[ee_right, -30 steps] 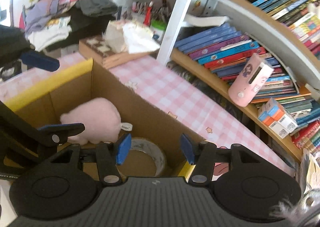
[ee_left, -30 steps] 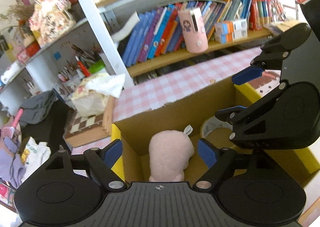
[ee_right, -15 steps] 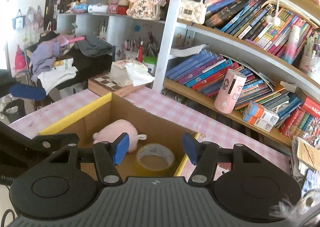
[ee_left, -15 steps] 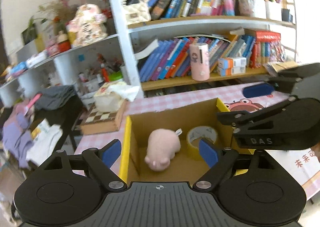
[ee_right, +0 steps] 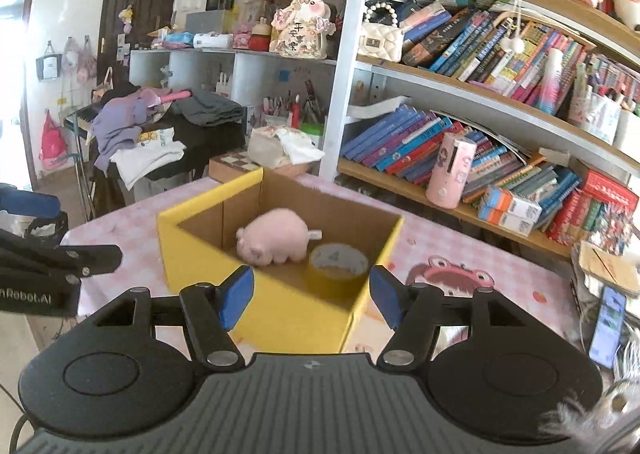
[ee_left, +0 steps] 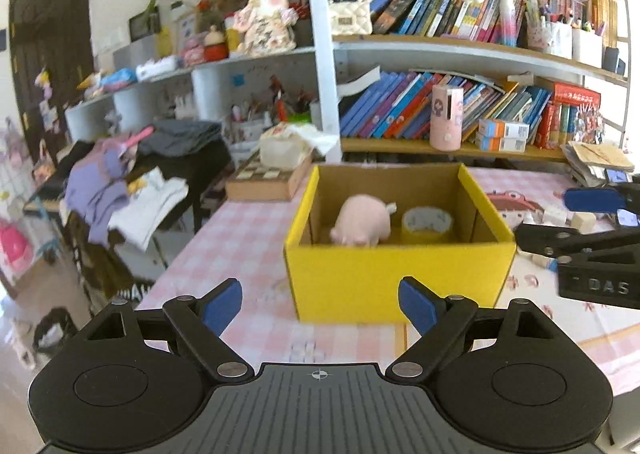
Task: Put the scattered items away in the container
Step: 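Withdraw both tools from the box back toward the scattered items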
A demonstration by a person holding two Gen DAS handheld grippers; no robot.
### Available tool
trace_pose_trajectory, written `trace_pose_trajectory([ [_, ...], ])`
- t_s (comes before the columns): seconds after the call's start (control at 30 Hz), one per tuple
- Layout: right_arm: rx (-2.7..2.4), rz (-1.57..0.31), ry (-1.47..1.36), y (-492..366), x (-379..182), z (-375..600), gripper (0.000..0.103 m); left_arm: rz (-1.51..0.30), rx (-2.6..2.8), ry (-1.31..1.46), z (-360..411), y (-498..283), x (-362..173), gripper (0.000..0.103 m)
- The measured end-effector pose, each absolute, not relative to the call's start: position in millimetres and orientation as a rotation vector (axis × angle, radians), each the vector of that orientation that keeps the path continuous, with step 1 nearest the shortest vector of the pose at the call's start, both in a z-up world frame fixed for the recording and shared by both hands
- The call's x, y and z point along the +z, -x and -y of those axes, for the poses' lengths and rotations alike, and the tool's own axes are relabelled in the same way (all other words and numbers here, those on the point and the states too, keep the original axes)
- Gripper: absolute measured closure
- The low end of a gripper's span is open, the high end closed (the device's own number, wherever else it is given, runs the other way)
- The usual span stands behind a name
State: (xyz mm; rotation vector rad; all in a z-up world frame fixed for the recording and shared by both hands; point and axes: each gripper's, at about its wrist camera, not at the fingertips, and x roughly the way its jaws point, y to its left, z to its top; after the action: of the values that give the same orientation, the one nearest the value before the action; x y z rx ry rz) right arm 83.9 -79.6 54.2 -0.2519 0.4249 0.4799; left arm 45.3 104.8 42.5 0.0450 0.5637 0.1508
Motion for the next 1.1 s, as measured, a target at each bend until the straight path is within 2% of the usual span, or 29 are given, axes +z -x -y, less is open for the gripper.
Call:
trace_pose_trajectory([
  [0.23, 0.414, -0.463, 0.207, -44.4, 33.4, 97.6, 0.038, -0.585, 0.146, -0.046, -93.8, -6.8, 32.7, 0.015],
  [0.37, 0.346, -0.506, 0.193, -24.4, 19.1, 102.5, 0.031, -0.596, 0.138, -0.054, -83.5, 8.3, 25.1, 0.013],
  [0.47, 0.328, -0.576, 0.199, -16.0, 8.3, 103.9, 0.029, -0.629, 0.113, -0.047, -74.1, 15.5, 15.7, 0.011],
  [0.8, 0.255, -0.654, 0.173, 0.3, 0.8, 131.3, 0.015, -0.702, -0.001, -0.061, -51.5, 12.1, 0.4, 0.010],
  [1.1, 0.185, -0.704, 0.171, 0.7, -3.3, 156.0, 0.009, -0.724, -0.117, -0.097, -22.0, 2.7, -6.0, 0.010],
])
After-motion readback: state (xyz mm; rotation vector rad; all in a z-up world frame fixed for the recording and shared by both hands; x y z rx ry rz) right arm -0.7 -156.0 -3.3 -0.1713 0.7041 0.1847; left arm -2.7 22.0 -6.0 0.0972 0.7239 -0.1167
